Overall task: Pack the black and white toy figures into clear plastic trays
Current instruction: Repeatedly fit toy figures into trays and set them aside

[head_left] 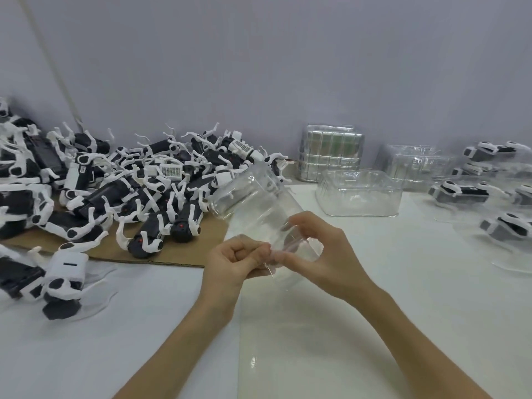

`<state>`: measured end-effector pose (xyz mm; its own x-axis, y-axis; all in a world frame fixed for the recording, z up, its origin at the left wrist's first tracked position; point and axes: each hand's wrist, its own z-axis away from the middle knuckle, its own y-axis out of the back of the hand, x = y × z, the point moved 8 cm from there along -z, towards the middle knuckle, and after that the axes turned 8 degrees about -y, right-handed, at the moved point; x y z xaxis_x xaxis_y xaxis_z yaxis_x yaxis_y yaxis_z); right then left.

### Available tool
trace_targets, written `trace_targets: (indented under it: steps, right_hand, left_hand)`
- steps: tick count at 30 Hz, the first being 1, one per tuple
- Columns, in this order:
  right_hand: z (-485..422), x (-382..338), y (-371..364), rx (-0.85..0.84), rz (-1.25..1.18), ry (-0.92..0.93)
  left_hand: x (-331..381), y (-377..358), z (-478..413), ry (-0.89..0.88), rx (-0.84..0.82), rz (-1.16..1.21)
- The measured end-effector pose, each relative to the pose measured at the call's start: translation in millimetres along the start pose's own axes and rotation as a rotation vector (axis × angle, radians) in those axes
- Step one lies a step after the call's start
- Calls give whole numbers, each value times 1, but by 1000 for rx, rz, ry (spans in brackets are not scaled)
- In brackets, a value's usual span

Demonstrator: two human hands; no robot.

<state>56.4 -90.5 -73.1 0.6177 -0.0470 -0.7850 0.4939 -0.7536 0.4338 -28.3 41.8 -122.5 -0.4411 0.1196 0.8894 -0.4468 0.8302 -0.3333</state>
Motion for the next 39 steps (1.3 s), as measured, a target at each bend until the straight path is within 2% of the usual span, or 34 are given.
trace_targets:
  steps: [5, 12, 14, 16, 18, 22, 24, 29, 35, 37, 39]
  right_hand:
    - [-1, 0, 7, 8, -135, -46]
    - [-9, 8, 28, 119, -237, -116]
    - [-12, 17, 49, 250, -328, -136]
    - [-9, 36, 86, 465, -437, -199]
    - [-1, 51, 120, 629, -449, -252]
    - [13, 53, 150, 778, -315, -206]
    - [13, 38, 154, 781, -86, -120]
    - [-12, 20, 152, 668, 482, -45]
    - [-73, 41, 171, 517, 905, -4]
    - [-91, 61, 181, 453, 996, -81]
    - [-103, 87, 186, 329, 1104, -245]
  left_hand:
    - [4, -1, -1, 2, 21, -50]
    - [2, -12, 0, 47, -46, 52]
    - [2, -8, 1, 49, -39, 29]
    - [4, -2, 0, 41, -33, -25]
    - [4, 0, 0, 43, -29, -39]
    - [1, -8, 2, 65, -68, -18]
    - [-2, -11, 4, 90, -109, -17]
    - [-12, -9, 5, 176, -126, 8]
    - [-26, 0, 4, 302, -38, 137]
    - [-28, 1, 4, 335, -29, 171]
    - [-29, 3, 4, 360, -18, 187]
